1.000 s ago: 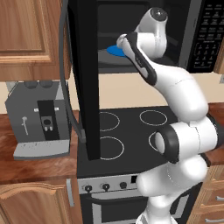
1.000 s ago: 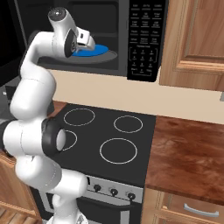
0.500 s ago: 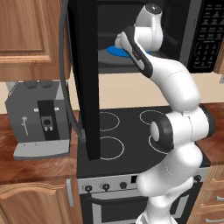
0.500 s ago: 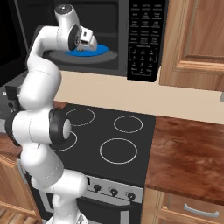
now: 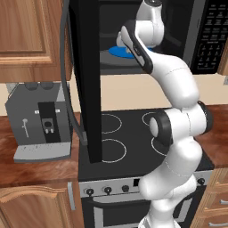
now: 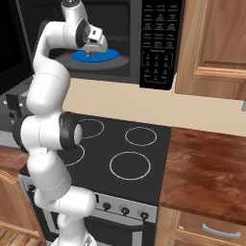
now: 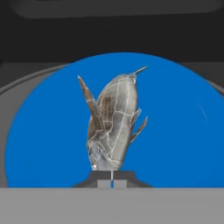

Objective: Transport the fish from the fridge to the microwave and turn on the microwave.

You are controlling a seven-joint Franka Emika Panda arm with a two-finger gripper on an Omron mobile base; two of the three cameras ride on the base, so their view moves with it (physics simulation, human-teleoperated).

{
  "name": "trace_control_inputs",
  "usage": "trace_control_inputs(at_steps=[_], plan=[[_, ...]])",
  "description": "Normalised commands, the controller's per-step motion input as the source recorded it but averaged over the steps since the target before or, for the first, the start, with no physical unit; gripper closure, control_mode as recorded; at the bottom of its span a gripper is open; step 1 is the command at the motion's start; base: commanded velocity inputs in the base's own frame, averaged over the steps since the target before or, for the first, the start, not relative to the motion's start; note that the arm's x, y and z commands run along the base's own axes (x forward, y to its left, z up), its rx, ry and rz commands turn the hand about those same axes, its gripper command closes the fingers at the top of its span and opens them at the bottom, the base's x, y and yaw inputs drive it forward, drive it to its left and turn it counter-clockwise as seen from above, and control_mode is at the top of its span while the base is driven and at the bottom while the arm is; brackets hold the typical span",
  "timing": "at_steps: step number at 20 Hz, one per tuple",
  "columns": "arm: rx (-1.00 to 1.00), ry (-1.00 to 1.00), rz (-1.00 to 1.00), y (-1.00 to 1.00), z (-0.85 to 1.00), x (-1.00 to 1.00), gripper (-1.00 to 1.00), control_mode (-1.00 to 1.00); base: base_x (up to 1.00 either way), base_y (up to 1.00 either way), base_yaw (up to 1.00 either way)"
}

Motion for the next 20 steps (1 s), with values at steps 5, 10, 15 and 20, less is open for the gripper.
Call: trace_control_inputs(at_steps=[5, 10, 15, 20], plan=[[-0.04, 0.00, 0.00, 0.00, -0.01, 0.00, -1.00, -1.00, 0.00, 0.00, 0.00], [-0.01, 0.00, 0.00, 0.00, 0.00, -0.14, -1.00, -1.00, 0.00, 0.00, 0.00], [0.00, 0.00, 0.00, 0.00, 0.00, -0.30, -1.00, -1.00, 0.00, 0.00, 0.00], [0.00, -0.05, 0.00, 0.00, 0.00, -0.45, -1.00, -1.00, 0.00, 0.00, 0.00]])
